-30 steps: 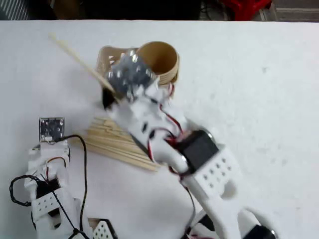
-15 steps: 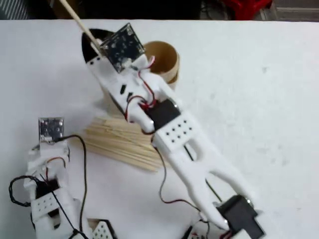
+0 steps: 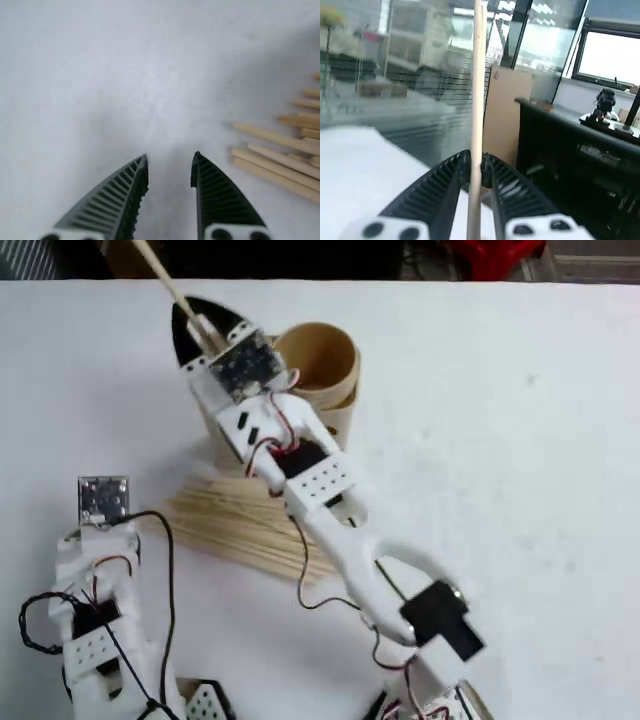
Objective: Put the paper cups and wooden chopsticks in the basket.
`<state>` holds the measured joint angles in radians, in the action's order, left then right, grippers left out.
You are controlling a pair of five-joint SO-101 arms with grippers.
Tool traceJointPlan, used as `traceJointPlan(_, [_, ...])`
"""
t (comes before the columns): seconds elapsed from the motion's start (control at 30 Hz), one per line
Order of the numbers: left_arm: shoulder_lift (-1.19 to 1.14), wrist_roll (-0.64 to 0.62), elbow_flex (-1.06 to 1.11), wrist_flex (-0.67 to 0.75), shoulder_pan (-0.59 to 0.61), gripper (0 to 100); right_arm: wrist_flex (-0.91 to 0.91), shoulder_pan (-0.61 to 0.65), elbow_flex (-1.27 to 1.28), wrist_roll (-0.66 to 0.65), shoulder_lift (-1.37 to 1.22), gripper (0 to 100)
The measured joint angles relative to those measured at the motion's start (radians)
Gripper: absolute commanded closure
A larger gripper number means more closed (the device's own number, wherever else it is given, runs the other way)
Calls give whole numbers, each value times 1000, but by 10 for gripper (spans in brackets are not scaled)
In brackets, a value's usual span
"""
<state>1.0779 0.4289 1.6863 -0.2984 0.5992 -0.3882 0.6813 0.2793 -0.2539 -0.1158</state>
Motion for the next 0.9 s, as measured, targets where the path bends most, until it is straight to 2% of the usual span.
traceJointPlan(0.2, [0,0,0,0,0,849,17,-2,2,-15,-41,982])
traceJointPlan(0.5, [0,0,0,0,0,849,307,-6,-2,-15,12,980])
traceJointPlan(0.63, [0,0,0,0,0,849,381,-21,-2,-15,48,979])
traceJointPlan(0.7, [0,0,0,0,0,849,394,-25,17,-15,64,950])
traceJointPlan(0.83, [0,0,0,0,0,849,427,-25,55,-15,110,811])
traceJointPlan(0.9, [0,0,0,0,0,849,462,-25,61,-15,135,790])
